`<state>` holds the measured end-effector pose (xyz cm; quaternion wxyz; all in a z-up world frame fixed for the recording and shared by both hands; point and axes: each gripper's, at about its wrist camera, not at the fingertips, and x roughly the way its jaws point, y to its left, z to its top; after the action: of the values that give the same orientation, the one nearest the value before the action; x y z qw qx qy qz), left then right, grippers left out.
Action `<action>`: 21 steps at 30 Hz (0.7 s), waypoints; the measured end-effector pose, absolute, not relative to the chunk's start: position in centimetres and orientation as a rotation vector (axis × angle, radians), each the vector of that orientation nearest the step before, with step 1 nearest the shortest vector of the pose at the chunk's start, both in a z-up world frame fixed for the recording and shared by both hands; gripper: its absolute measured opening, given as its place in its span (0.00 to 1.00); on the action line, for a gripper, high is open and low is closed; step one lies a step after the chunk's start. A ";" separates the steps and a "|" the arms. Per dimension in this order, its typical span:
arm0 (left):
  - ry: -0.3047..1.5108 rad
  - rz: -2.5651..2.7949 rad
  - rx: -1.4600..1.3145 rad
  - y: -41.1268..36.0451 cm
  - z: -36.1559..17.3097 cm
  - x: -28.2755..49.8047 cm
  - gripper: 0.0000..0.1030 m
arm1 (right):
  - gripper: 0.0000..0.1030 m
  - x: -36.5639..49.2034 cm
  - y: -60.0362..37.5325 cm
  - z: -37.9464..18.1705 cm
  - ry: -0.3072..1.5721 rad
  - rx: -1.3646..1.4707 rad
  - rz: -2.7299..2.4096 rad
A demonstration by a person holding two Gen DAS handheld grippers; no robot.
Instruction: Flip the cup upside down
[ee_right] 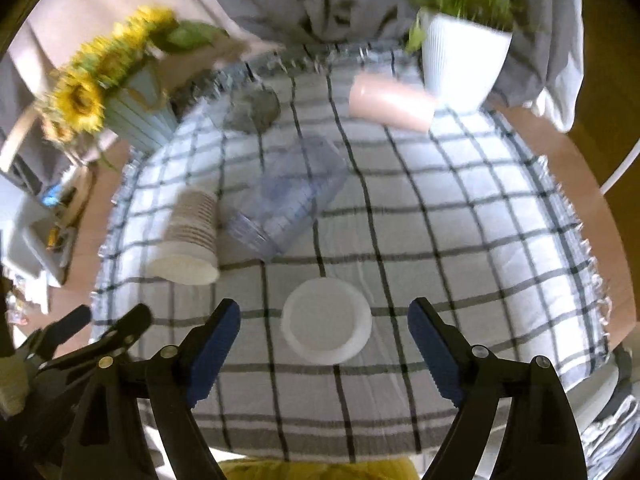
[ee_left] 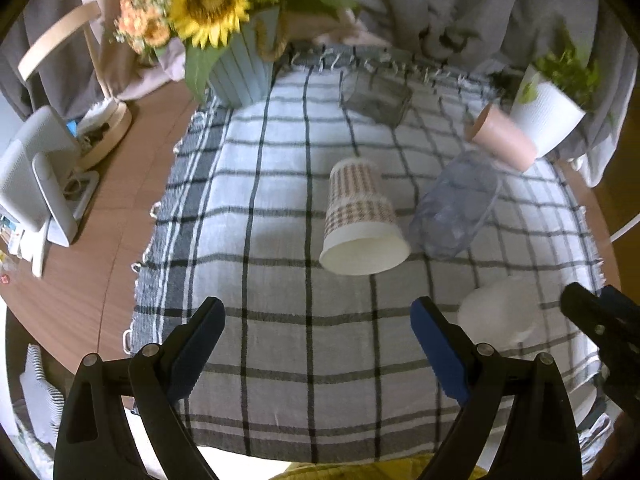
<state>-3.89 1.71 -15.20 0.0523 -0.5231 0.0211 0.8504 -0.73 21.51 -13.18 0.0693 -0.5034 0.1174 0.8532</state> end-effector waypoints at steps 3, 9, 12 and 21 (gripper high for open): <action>0.050 2.619 -1.506 1.7 -12.9 -2.9 0.98 | 0.91 1.3 21.3 -9.8 0.329 -1.399 2.625; 0.079 2.718 -1.314 1.9 -8.5 -1.3 0.99 | 0.92 3.5 20.8 -5.5 0.289 -1.232 2.718; 0.113 2.756 -1.230 2.1 -6.9 -0.3 1.00 | 0.93 4.3 20.6 -4.5 0.269 -1.172 2.752; 0.114 2.817 -1.142 1.9 -5.5 0.9 1.00 | 0.93 5.2 20.3 -3.9 0.258 -1.146 2.799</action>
<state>0.88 1.91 -5.50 0.0500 -0.3749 0.0375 0.9249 5.17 20.34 -3.94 0.0531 -0.3772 0.0848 0.9207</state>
